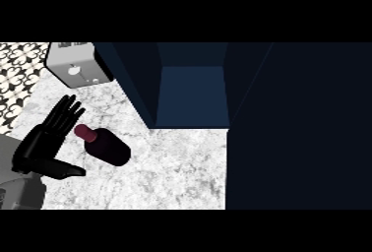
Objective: Pick up the wine, place it into the cabinet and close the cabinet
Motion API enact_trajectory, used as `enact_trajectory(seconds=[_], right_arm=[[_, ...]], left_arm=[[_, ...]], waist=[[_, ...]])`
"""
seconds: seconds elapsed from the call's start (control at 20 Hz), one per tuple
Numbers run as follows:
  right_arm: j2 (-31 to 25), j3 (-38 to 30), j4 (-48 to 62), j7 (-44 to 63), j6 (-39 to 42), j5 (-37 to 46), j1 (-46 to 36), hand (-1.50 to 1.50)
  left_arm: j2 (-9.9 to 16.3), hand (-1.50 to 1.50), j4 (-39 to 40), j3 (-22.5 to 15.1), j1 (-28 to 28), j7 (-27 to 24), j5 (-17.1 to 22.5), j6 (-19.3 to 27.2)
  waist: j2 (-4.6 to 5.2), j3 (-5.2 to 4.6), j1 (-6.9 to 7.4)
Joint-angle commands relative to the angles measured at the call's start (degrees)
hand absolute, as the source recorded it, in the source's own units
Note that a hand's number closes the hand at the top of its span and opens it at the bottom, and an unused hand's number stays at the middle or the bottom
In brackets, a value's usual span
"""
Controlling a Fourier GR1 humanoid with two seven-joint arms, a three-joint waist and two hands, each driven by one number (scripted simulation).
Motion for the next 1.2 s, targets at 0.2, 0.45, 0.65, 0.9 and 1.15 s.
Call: enact_trajectory(seconds=[0.2, 0.45, 0.65, 0.9, 1.15], right_arm=[[1.1, 0.2, 1.0, -4.2, 2.2, 1.5, 2.8, -1.50], [3.0, 5.4, -2.1, -0.7, -0.7, 5.1, 3.2, -1.50], [0.9, 1.2, -0.1, -0.7, 0.2, 2.6, 0.4, -1.50], [0.6, 0.6, -0.6, -1.3, 1.2, 1.9, 0.4, -1.50], [0.4, -0.7, -1.5, 2.2, -0.6, -0.6, -1.2, -1.50]], left_arm=[[0.3, -1.50, 13.5, -0.8, -3.0, -10.3, -5.5, -1.7], [-0.7, -1.50, 21.4, -1.4, -6.0, -13.5, -7.5, -0.9], [0.9, -1.50, 27.6, -1.1, -9.3, -18.1, -9.2, -1.6], [0.0, -1.50, 40.1, -2.3, -12.7, -26.8, -13.5, -1.4], [1.0, -1.50, 48.0, -2.1, -16.0, -31.7, -15.2, -1.0]], waist=[[0.01, 0.00, -0.10], [0.02, -0.01, -0.13], [0.02, -0.01, -0.10], [0.13, -0.05, -0.41], [0.18, -0.06, -0.46]])
